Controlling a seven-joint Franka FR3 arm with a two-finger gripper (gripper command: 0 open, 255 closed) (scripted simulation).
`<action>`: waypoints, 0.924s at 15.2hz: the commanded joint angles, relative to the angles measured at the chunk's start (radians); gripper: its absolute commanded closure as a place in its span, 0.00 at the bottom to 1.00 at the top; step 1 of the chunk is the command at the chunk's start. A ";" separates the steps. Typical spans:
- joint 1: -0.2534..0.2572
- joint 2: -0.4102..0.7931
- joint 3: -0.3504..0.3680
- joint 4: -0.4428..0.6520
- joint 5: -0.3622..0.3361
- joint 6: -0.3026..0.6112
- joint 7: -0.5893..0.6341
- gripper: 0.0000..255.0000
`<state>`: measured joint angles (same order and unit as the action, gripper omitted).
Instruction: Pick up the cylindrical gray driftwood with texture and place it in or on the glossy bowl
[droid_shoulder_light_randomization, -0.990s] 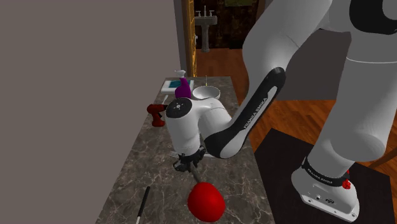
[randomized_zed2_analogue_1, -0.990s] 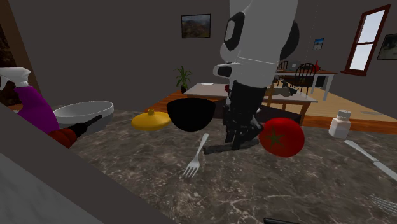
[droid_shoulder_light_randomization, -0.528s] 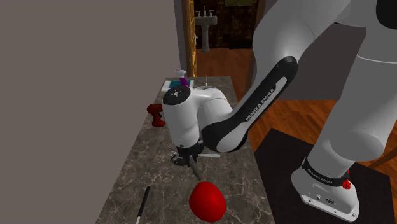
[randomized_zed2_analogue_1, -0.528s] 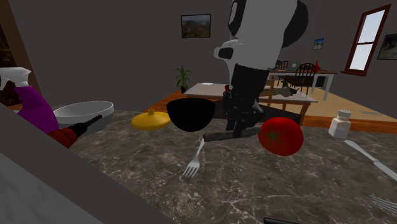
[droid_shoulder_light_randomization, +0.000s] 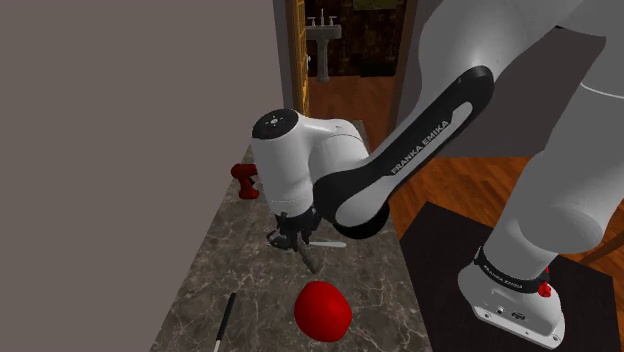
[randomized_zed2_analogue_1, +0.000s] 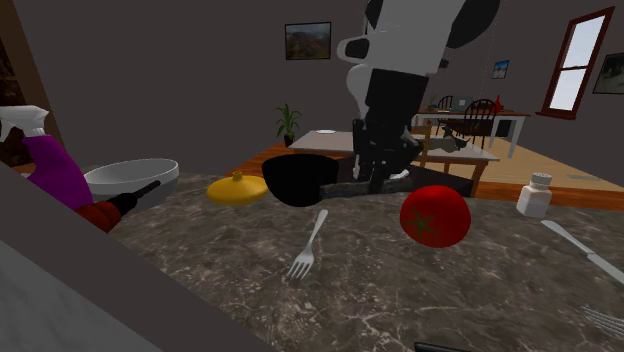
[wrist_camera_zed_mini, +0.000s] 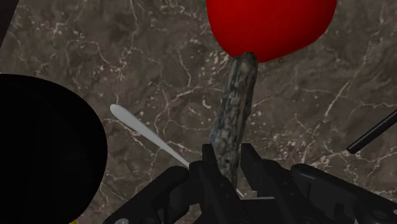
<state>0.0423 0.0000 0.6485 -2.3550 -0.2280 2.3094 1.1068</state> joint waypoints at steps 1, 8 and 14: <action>0.000 -0.023 0.000 0.010 0.024 -0.026 -0.022 1.00; 0.004 -0.094 -0.007 0.047 0.090 -0.113 -0.081 1.00; -0.002 -0.187 -0.045 0.005 0.151 -0.138 -0.170 1.00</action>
<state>0.0416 -0.1496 0.6180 -2.3203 -0.1000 2.1689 0.9701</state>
